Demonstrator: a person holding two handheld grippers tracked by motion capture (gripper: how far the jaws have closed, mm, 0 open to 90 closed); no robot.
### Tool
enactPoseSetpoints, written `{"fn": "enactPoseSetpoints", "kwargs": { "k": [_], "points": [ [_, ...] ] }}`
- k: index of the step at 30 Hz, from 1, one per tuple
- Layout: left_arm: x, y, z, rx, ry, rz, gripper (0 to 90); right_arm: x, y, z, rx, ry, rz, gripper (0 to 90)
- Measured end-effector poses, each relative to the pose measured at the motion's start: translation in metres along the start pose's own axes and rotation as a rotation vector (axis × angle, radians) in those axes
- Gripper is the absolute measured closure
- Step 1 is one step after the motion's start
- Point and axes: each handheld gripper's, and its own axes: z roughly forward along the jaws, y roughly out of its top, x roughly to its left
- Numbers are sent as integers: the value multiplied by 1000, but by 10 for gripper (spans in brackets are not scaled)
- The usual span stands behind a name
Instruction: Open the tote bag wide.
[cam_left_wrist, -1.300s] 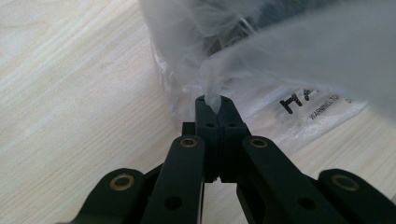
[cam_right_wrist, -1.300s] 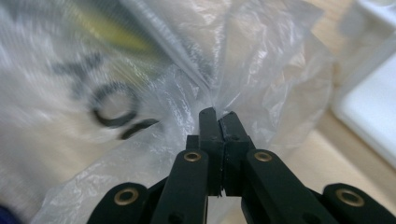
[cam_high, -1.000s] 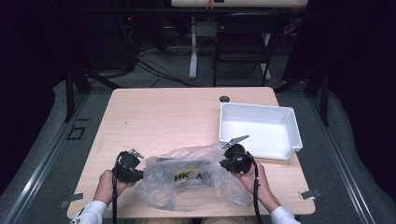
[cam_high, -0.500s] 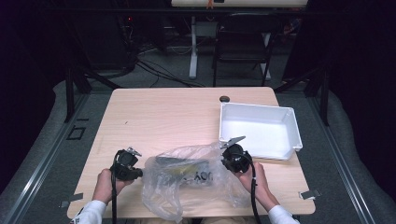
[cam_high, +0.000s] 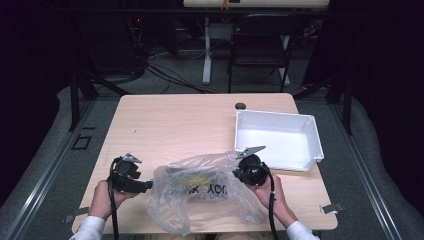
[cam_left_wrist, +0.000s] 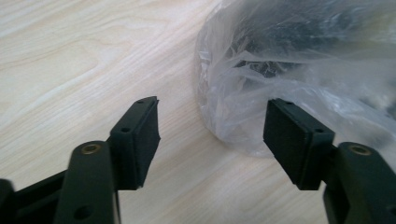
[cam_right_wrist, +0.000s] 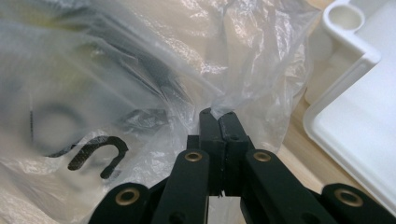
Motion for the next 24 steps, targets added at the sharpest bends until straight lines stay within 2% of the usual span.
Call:
{"fn": "enactPoseSetpoints", "kwargs": {
  "k": [2,6,8,12,17,18,21,24],
  "points": [
    [3,-2,-6,-7,2,-20,314,-1,0,-2,-21,6,11,900],
    [9,-4,-20,-54,-2,-43,292,-4,1,-7,-52,8,31,900],
    [8,-4,-28,-78,-20,-38,278,-5,2,-8,-71,5,34,900],
    [-5,0,-41,-113,-66,38,263,-6,3,-11,-92,5,45,900],
    [-31,5,-46,-110,-179,150,226,-6,4,-12,-101,5,48,900],
    [-35,7,-46,-110,-179,174,220,-6,4,-12,-102,7,45,900],
    [-46,10,-38,-113,-175,197,208,-5,4,-11,-99,11,40,900],
    [-55,15,-21,-85,-115,222,225,-3,4,-10,-95,18,33,900]
  ]
}}
